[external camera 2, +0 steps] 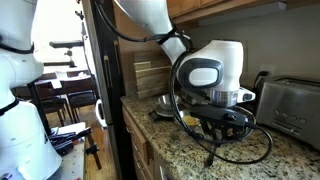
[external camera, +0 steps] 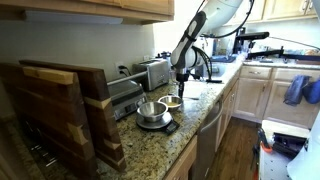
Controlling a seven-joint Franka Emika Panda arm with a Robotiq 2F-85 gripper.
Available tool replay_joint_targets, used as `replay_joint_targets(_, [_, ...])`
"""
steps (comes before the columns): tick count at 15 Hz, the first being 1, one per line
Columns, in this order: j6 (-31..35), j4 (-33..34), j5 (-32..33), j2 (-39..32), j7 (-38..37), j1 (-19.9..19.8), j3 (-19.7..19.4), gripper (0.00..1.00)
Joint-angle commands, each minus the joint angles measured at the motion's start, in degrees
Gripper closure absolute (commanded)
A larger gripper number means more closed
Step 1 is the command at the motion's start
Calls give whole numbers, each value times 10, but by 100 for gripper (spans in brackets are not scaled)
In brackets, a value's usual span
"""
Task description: Use the silver spoon to scoop out the contents in the right bowl into the left bowl
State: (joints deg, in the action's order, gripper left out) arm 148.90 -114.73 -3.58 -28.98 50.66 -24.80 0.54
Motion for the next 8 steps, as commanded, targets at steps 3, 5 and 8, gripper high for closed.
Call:
replay_joint_targets(3, [-22,-6,-20,4,-3,0,-6,92])
replay_joint_targets(5, [-27,-7,-24,12,-5,-3,-7,92])
replay_joint_targets(8, [-51,-11,-43,28,14,-16,3,92])
